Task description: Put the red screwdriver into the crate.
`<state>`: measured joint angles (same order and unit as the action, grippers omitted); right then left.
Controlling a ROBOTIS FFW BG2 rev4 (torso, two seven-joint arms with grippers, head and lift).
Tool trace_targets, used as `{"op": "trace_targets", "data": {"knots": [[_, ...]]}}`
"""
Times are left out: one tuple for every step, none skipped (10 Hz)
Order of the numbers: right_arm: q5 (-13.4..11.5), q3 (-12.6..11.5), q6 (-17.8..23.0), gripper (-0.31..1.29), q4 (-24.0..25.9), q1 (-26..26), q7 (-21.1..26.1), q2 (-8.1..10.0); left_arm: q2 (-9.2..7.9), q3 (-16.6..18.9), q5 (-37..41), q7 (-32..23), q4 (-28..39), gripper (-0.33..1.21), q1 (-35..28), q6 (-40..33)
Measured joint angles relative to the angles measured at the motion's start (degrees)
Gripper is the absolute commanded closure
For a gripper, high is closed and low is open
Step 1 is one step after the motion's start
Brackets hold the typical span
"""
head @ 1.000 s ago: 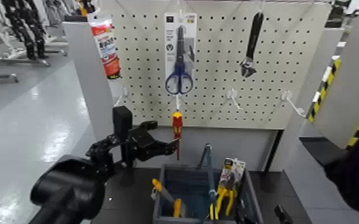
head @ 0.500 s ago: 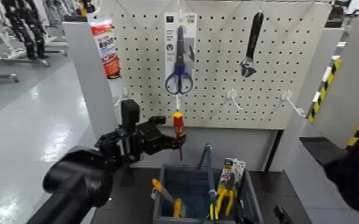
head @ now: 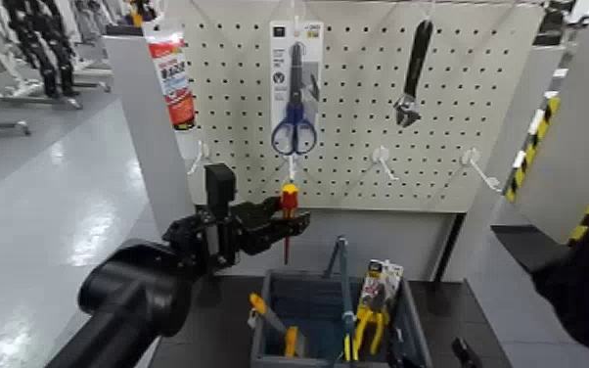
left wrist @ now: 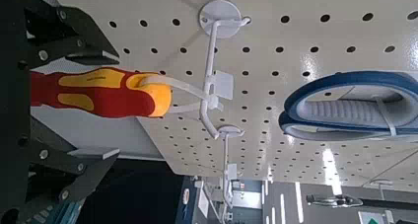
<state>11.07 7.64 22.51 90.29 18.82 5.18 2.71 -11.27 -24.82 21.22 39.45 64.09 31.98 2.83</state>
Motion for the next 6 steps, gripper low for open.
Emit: {"op": "trace_targets", "data": {"knots": [[0.0, 0.0, 0.0, 0.13, 0.0, 0.0, 0.0, 0.01, 0.05, -0.2, 0.3, -0.1, 0.0, 1.18, 0.1, 0.2], [0.0, 0.0, 0.1, 0.13, 0.0, 0.0, 0.0, 0.01, 0.08, -0.2, 0.4, -0.2, 0.0, 1.19, 0.1, 0.2], [0.0, 0.0, 0.1, 0.13, 0.0, 0.0, 0.0, 0.02, 0.10, -0.2, 0.5, -0.2, 0.0, 1.19, 0.1, 0.2], [0.0, -0.1, 0.1, 0.13, 0.0, 0.0, 0.0, 0.07, 0.10, -0.2, 0.5, -0.2, 0.0, 1.18, 0.1, -0.1], [0.0, -0.1, 0.1, 0.13, 0.0, 0.0, 0.0, 0.09, 0.10, -0.1, 0.6, 0.0, 0.0, 1.18, -0.1, -0.3], [0.0, -0.1, 0.1, 0.13, 0.0, 0.0, 0.0, 0.10, 0.09, 0.1, 0.6, 0.0, 0.5, 1.18, -0.4, -0.6]]}}
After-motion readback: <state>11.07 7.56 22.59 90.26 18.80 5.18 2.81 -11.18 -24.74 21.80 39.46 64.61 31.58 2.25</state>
